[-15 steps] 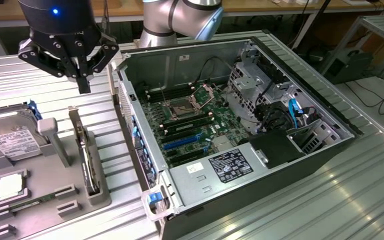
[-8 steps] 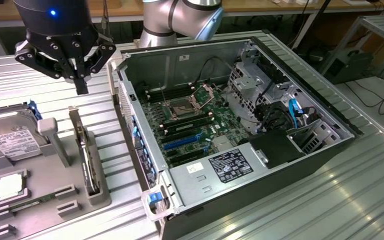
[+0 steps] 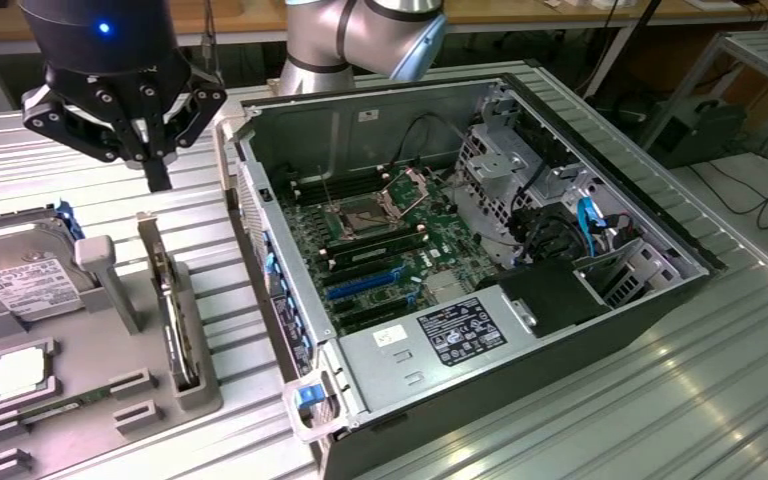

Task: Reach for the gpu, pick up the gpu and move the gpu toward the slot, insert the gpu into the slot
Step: 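Reach for the gpu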

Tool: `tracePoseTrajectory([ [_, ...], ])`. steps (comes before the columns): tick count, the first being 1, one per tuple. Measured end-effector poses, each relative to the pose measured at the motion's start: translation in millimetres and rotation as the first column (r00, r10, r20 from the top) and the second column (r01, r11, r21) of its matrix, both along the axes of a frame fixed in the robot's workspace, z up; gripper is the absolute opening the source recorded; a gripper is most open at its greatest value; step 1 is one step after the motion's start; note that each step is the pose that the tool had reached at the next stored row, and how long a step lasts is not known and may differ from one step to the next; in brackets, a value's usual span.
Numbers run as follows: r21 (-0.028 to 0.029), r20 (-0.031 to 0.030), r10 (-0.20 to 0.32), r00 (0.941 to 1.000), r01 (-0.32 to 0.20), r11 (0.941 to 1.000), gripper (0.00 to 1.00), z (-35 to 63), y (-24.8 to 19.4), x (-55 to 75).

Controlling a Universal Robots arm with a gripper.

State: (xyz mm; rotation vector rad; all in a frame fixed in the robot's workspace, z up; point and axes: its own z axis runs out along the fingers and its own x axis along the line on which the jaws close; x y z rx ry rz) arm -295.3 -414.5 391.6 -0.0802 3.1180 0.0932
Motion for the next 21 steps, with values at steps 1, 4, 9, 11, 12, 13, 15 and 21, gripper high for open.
tracePoseTrajectory([
  [1, 0.0000, -0.0001, 0.003, 1.0000, -0.003, 1.0000, 0.11, 0.0, -0.8, -1.3],
  [4, 0.0000, 0.0000, 0.004, 1.0000, -0.004, 1.0000, 0.11, 0.0, -4.8, -5.4],
  [9, 0.0001, 0.0000, 0.004, 1.0000, -0.004, 1.0000, 0.11, -0.1, -19.8, -11.4],
  [11, 0.0000, 0.0000, 0.004, 1.0000, -0.004, 1.0000, 0.11, -0.1, -21.6, -16.4],
  [12, -0.0001, -0.0002, 0.004, 1.0000, -0.004, 1.0000, 0.11, -0.1, -22.5, -18.8],
  [13, 0.0000, -0.0001, 0.004, 1.0000, -0.004, 1.0000, 0.11, -0.1, -23.5, -20.7],
  [15, 0.0000, -0.0001, 0.004, 1.0000, -0.004, 1.0000, 0.11, -0.2, -25.5, -24.4],
  [21, 0.0000, -0.0001, 0.004, 1.0000, -0.004, 1.0000, 0.11, -0.2, -27.2, -27.6],
])
